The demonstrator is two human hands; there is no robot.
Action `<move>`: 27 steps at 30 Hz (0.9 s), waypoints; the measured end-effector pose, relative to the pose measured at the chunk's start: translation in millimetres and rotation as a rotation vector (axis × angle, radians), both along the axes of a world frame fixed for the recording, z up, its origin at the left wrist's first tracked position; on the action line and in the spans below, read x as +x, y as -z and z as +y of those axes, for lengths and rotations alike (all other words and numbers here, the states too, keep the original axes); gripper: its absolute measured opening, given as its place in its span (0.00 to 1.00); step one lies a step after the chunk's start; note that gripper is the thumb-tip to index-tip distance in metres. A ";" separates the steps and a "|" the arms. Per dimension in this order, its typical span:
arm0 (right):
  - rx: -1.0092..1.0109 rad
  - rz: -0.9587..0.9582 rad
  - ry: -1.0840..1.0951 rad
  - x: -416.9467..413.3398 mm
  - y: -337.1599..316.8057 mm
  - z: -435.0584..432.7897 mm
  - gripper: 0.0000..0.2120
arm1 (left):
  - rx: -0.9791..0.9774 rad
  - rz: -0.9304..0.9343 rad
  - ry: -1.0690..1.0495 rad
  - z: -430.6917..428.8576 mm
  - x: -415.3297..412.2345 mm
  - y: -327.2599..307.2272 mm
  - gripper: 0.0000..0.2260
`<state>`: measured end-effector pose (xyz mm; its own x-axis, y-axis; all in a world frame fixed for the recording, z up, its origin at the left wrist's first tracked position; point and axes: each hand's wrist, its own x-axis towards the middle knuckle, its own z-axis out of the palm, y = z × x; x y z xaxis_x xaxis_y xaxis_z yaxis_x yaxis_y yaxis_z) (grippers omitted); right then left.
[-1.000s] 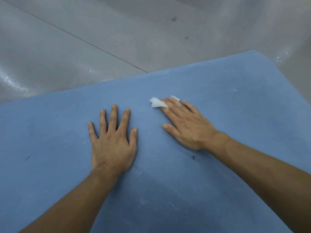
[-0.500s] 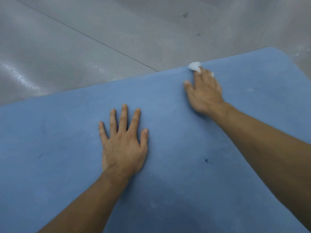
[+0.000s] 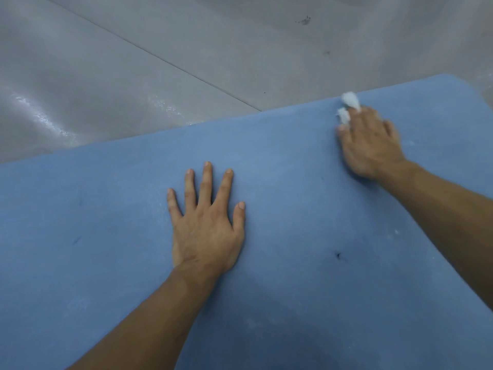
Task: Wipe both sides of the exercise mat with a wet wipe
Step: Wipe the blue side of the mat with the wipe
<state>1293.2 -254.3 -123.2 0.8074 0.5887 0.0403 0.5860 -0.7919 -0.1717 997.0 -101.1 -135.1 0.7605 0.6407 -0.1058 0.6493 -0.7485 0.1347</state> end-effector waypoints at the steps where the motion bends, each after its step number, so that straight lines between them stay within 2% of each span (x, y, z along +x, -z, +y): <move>1: 0.002 0.003 0.066 6.5 0.5 -8.8 0.37 | 0.001 -0.003 0.000 -0.2 0.0 0.1 0.30; 5: 0.011 0.130 0.146 3.9 -1.6 -3.4 0.35 | -0.002 0.004 -0.002 0.0 1.0 -0.2 0.30; 9: -0.010 0.204 -0.032 -25.5 -4.2 21.8 0.37 | 0.003 0.019 0.002 1.2 1.8 1.9 0.30; 13: -0.037 0.240 -0.197 -66.1 -3.5 50.3 0.31 | -0.024 0.036 -0.002 -0.5 3.8 -1.7 0.32; 17: 0.003 0.139 -0.266 -107.9 5.8 57.7 0.32 | -0.068 0.053 0.090 23.3 6.1 -15.7 0.36; 19: -0.032 0.085 -0.277 -115.3 10.3 54.1 0.35 | 0.005 0.073 0.195 59.3 -0.9 -24.5 0.37; 20: -0.042 0.074 -0.275 -115.2 12.1 52.8 0.35 | 0.032 0.078 0.175 79.9 -6.9 -26.7 0.37; 24: -0.046 0.052 -0.270 -114.2 12.3 53.0 0.34 | -0.037 0.086 -0.169 134.0 -36.2 -13.2 0.35; 27: -0.048 0.087 -0.268 -112.9 11.6 54.2 0.36 | -0.019 0.052 -0.147 135.3 -40.2 -7.1 0.35</move>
<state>1180.3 -200.1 -134.8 0.6220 0.7810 -0.0560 0.7600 -0.6194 -0.1966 956.8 34.2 -128.0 0.6519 0.7421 -0.1562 0.7581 -0.6426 0.1111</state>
